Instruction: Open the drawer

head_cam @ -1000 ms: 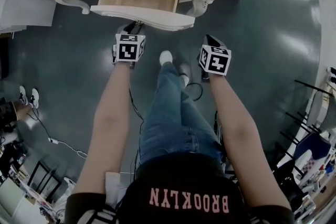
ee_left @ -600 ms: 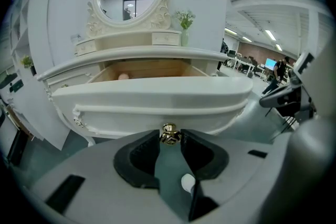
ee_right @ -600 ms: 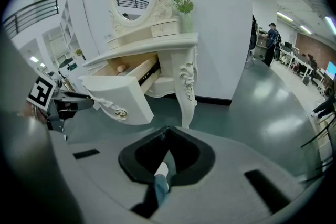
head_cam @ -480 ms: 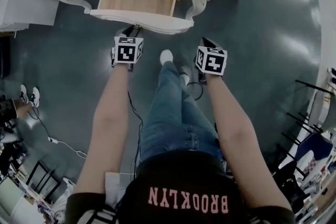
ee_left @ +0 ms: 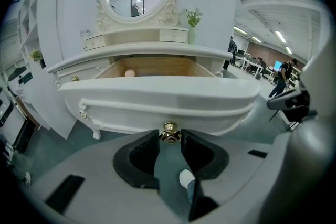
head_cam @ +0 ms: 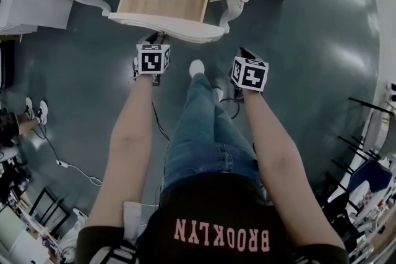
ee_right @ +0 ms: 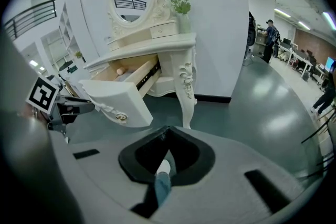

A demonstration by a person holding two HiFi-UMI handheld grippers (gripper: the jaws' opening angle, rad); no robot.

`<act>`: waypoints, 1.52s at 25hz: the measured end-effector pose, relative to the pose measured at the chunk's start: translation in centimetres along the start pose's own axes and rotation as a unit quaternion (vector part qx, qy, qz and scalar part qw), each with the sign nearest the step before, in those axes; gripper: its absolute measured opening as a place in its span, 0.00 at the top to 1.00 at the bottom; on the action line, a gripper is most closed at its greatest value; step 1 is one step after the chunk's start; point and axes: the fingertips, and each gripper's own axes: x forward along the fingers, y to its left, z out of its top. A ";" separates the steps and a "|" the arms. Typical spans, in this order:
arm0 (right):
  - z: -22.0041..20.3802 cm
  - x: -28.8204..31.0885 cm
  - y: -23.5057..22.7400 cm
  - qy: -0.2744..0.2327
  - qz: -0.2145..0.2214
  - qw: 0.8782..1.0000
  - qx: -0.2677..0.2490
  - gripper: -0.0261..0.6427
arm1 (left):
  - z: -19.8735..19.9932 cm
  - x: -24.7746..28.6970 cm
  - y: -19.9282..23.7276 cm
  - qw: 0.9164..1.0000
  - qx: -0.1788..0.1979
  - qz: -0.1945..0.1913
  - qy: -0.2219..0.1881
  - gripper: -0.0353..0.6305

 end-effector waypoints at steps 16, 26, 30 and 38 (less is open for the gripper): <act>6.3 -1.9 -0.9 -0.030 -0.005 0.998 -0.061 0.97 | 1.4 -2.3 -0.5 0.999 0.002 0.039 -0.013 0.77; 10.4 -4.1 -0.7 -0.071 0.021 0.988 -0.137 0.97 | 5.4 -6.3 0.2 0.997 -0.031 0.043 -0.056 0.78; 12.3 -5.1 0.2 -0.098 0.038 0.984 -0.143 0.97 | 7.3 -7.9 0.9 0.994 -0.033 0.049 -0.087 0.81; 20.3 -9.6 0.6 -0.185 0.034 0.976 -0.111 0.97 | 14.2 -11.7 1.8 0.981 -0.046 0.056 -0.183 0.89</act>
